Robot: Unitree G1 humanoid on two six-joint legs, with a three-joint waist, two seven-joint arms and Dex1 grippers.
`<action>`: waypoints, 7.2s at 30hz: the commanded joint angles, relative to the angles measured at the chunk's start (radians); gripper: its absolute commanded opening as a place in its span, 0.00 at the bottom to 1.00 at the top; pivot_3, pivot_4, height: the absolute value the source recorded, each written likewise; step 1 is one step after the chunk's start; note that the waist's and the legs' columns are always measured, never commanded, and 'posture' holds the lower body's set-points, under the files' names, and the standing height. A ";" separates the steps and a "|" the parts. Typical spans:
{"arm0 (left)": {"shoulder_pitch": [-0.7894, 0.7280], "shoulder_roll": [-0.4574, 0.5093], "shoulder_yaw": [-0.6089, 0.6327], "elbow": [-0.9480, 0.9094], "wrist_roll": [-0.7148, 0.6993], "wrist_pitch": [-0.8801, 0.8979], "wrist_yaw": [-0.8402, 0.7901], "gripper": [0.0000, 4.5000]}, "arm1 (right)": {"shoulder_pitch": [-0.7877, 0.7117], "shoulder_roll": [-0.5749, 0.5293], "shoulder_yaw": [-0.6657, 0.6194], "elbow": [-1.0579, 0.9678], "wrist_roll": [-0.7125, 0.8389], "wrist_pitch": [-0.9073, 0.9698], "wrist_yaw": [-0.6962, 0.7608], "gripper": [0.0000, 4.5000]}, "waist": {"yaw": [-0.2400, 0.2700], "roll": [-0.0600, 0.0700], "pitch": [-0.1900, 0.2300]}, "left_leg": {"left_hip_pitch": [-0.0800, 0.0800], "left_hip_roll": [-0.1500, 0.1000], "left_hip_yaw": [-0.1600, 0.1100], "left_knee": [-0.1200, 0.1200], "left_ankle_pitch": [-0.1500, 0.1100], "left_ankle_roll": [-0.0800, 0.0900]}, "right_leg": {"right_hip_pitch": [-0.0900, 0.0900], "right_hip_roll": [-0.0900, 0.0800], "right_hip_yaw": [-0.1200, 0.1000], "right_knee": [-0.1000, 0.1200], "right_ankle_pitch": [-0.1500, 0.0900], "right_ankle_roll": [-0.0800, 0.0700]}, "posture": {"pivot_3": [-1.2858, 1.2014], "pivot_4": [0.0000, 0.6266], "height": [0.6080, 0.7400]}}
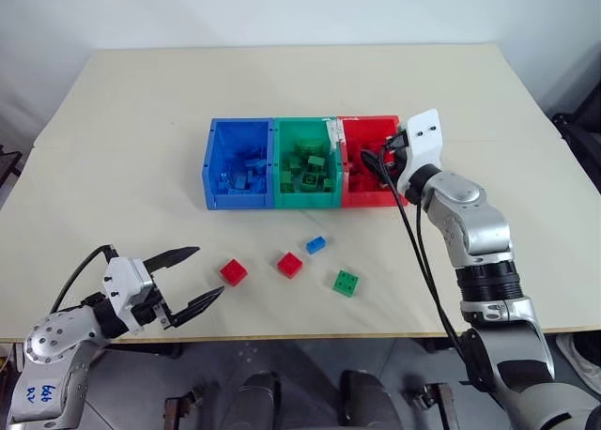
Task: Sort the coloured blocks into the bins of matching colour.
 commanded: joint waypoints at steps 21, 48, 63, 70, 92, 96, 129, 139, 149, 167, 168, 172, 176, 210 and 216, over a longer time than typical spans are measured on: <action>-0.373 0.037 -0.257 0.157 0.036 0.002 -0.220 1.00 | 0.862 -0.426 -0.416 -0.249 0.253 -0.506 0.831 1.00 | -0.002 0.000 0.000 | 0.005 0.001 0.004 0.001 -0.002 0.002 | 0.008 0.002 0.000 -0.005 0.000 0.001 | 0.52 0.24 1.00; 0.022 0.098 0.008 -0.092 -0.054 0.060 -0.111 1.00 | 0.515 -0.278 0.214 -0.353 0.044 -0.149 0.637 0.57 | 0.027 0.001 0.000 | 0.004 0.007 0.001 0.003 -0.004 0.000 | 0.007 0.002 0.000 -0.008 0.000 -0.001 | 0.52 0.24 1.00; 0.078 -0.006 0.056 -0.110 -0.058 0.053 0.026 1.00 | 0.046 0.011 0.153 -0.173 0.108 -0.054 0.446 0.33 | -0.008 0.001 0.001 | 0.004 0.009 0.002 0.002 -0.004 -0.003 | 0.003 0.004 0.000 -0.003 -0.002 -0.003 | 0.52 0.24 1.00; 0.125 -0.032 0.079 -0.131 -0.047 0.026 0.067 1.00 | -0.215 0.114 0.175 0.268 -0.069 -0.238 0.323 0.33 | -0.012 0.001 0.001 | 0.002 0.007 0.001 0.002 -0.004 -0.003 | 0.000 0.003 0.000 0.001 -0.001 -0.003 | 0.52 0.24 1.00; -0.106 0.034 -0.062 -0.009 -0.027 0.073 -0.025 1.00 | 0.339 -0.271 -0.065 -0.228 0.195 -0.385 0.784 1.00 | 0.001 0.001 0.001 | -0.005 0.004 0.006 0.005 -0.005 0.000 | -0.006 0.003 0.000 0.002 -0.001 -0.002 | 0.52 0.24 1.00; -0.250 0.022 -0.177 0.074 0.023 0.044 -0.081 1.00 | 0.536 -0.383 -0.195 -0.165 0.197 -0.520 0.887 1.00 | -0.001 0.001 0.001 | 0.000 0.007 0.013 0.002 -0.006 -0.001 | -0.006 0.004 0.002 0.002 -0.001 -0.003 | 0.52 0.24 1.00; 0.100 -0.008 0.032 -0.129 -0.005 0.060 0.046 1.00 | -0.010 -0.055 0.338 0.184 -0.108 -0.387 0.902 0.96 | -0.012 0.000 0.001 | 0.002 0.011 0.021 0.005 -0.010 0.002 | -0.008 0.002 0.006 0.001 0.001 -0.002 | 0.52 0.24 1.00; 0.086 0.002 0.030 -0.111 -0.006 0.056 0.048 1.00 | -0.013 -0.083 0.325 0.195 -0.113 -0.409 0.957 0.24 | -0.021 0.000 0.001 | 0.002 0.011 0.022 0.004 -0.010 0.002 | -0.008 0.002 0.006 0.001 0.001 -0.002 | 0.52 0.24 1.00; 0.112 -0.033 0.111 -0.115 -0.054 0.058 0.093 1.00 | -0.135 0.049 0.223 0.063 0.021 -0.081 0.799 0.10 | -0.032 0.000 0.001 | 0.002 0.013 0.022 0.004 -0.010 0.001 | -0.009 0.003 0.006 0.002 0.001 -0.002 | 0.52 0.24 1.00; 0.193 -0.092 0.156 -0.176 -0.060 0.053 0.171 1.00 | -0.611 0.399 0.155 0.847 -0.155 -0.386 0.365 0.57 | -0.052 -0.001 0.000 | 0.002 0.015 0.022 0.002 -0.011 0.000 | -0.011 0.004 0.004 0.005 0.003 -0.007 | 0.52 0.24 1.00; 0.196 -0.092 0.154 -0.175 -0.059 0.053 0.170 1.00 | -0.605 0.395 0.144 0.838 -0.146 -0.397 0.379 0.65 | -0.053 -0.001 0.000 | 0.002 0.015 0.022 0.002 -0.011 0.000 | -0.011 0.004 0.004 0.005 0.003 -0.007 | 0.52 0.24 1.00; 0.181 -0.079 0.142 -0.162 -0.057 0.055 0.157 1.00 | -0.533 0.344 0.111 0.708 -0.108 -0.442 0.478 0.96 | -0.053 -0.001 0.000 | 0.002 0.015 0.022 0.002 -0.011 0.000 | -0.012 0.004 0.004 0.004 0.003 -0.007 | 0.52 0.24 1.00; 0.130 -0.052 0.123 -0.128 -0.054 0.063 0.134 1.00 | -0.343 0.225 0.108 0.411 -0.052 -0.431 0.639 0.99 | -0.042 -0.001 0.000 | 0.002 0.015 0.021 0.003 -0.011 0.000 | -0.011 0.004 0.003 0.004 0.003 -0.007 | 0.52 0.24 1.00; -0.275 0.175 -0.235 -0.276 -0.058 0.647 0.184 1.00 | 0.704 -0.358 -0.176 -0.361 0.309 -0.444 0.937 0.99 | 0.009 -0.001 0.000 | 0.004 0.015 0.027 0.009 -0.012 0.003 | -0.007 0.003 0.004 0.001 0.004 -0.004 | 0.52 0.24 1.00; -0.471 0.098 -0.366 -0.351 -0.069 1.021 0.404 1.00 | 0.759 -0.363 -0.180 -0.437 0.321 -0.415 0.900 0.99 | 0.009 -0.001 0.000 | 0.004 0.011 0.027 0.009 -0.012 0.003 | -0.007 0.004 0.004 0.003 0.004 -0.004 | 0.52 0.24 1.00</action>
